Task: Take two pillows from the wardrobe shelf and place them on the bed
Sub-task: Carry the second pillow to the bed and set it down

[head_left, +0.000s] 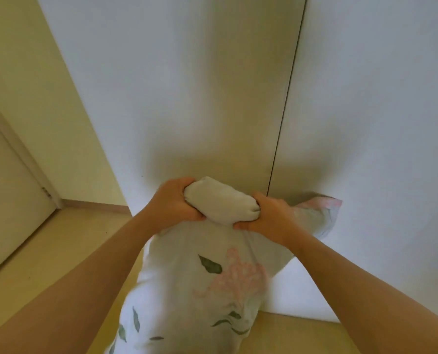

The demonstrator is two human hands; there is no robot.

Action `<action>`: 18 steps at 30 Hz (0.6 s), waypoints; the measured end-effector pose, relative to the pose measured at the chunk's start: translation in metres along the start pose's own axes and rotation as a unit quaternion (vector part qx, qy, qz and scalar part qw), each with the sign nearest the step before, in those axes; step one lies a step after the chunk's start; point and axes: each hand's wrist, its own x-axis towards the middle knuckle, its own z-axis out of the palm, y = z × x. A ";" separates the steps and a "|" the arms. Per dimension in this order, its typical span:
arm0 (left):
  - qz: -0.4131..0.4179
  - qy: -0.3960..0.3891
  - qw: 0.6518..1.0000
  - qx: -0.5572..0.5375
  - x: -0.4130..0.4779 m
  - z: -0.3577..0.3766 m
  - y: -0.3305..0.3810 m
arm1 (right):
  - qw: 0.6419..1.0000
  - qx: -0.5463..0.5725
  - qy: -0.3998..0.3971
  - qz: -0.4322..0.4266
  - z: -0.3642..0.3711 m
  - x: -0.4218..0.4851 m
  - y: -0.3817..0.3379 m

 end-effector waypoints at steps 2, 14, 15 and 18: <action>-0.006 -0.013 0.998 0.055 -0.018 -0.007 -0.016 | 0.997 0.048 -0.049 -0.018 0.021 0.001 -0.009; 0.035 0.026 0.844 0.534 -0.137 -0.013 -0.106 | 0.956 0.093 -0.183 -0.209 0.136 -0.005 -0.108; 0.011 0.034 0.855 0.518 -0.140 -0.012 -0.113 | 0.951 0.084 -0.195 -0.225 0.142 -0.005 -0.119; -0.109 0.031 0.906 0.408 -0.148 -0.029 -0.129 | 0.943 0.053 -0.214 -0.250 0.163 0.000 -0.143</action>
